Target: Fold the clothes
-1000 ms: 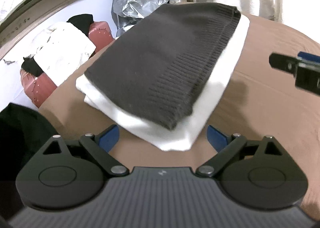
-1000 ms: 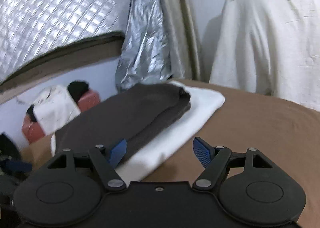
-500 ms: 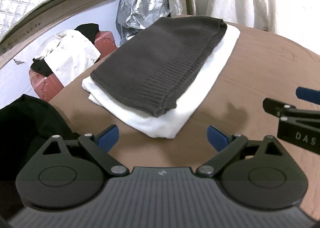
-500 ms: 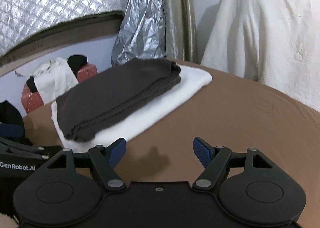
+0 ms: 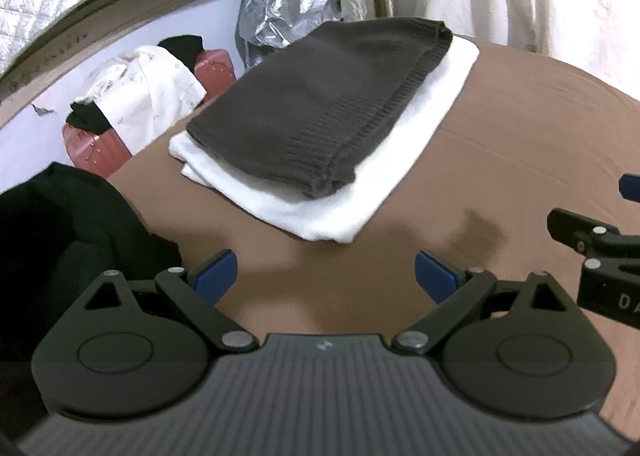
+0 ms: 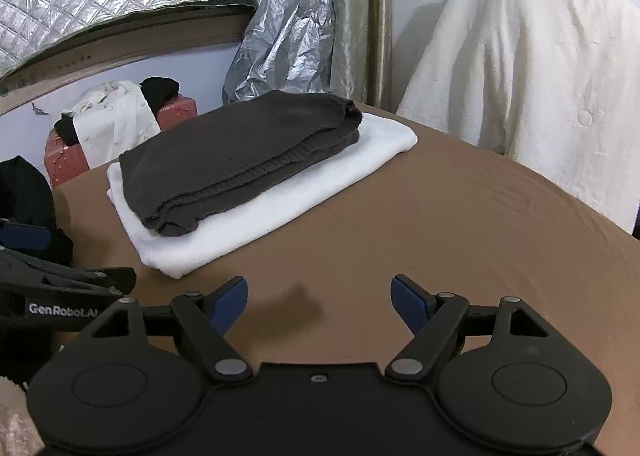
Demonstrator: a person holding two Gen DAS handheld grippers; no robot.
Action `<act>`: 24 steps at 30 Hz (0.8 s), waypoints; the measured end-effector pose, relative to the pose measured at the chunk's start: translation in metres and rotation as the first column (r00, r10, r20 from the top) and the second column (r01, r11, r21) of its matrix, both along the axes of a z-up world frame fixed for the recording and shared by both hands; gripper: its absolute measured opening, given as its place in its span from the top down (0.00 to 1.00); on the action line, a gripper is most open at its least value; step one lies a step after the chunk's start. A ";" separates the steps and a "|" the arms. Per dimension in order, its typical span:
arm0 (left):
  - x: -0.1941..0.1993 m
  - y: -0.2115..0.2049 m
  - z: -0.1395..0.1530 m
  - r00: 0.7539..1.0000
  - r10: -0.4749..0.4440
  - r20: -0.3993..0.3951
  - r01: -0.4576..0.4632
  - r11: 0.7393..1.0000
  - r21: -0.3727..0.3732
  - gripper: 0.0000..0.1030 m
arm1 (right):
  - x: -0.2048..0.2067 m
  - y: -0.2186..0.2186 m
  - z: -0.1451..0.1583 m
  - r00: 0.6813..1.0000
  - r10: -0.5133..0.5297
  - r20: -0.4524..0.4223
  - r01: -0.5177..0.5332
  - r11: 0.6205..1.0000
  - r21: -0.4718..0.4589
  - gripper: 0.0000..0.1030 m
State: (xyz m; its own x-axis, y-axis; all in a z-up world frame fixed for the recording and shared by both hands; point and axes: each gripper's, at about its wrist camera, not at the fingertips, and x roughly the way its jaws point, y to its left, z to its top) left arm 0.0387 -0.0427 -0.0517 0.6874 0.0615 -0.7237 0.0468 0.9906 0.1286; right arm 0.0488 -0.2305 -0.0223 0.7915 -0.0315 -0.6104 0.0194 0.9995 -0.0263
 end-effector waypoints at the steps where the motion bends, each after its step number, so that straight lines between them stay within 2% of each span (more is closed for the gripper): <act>1: -0.001 0.000 0.000 1.000 -0.002 0.001 0.002 1.000 -0.006 0.06 | -0.002 0.001 0.001 1.000 -0.001 0.000 0.001 1.000 -0.005 0.19; 7: -0.009 0.002 0.009 1.000 -0.023 0.022 0.024 0.999 -0.044 0.05 | -0.015 0.005 0.008 1.000 -0.002 -0.006 0.002 0.999 -0.037 0.18; 9: -0.012 0.001 0.012 0.999 -0.029 0.031 0.030 0.998 -0.055 0.01 | -0.018 0.006 0.010 1.000 0.001 -0.007 -0.001 0.999 -0.039 0.18; 14: -0.013 -0.004 0.014 0.999 -0.033 0.040 0.034 0.999 -0.023 0.00 | -0.022 0.006 0.012 1.000 0.006 -0.009 -0.006 1.000 -0.030 0.17; 24: -0.016 -0.011 0.015 0.998 -0.050 0.045 0.050 0.999 -0.008 0.00 | -0.024 0.001 0.011 1.000 -0.016 -0.022 0.016 1.000 -0.017 0.17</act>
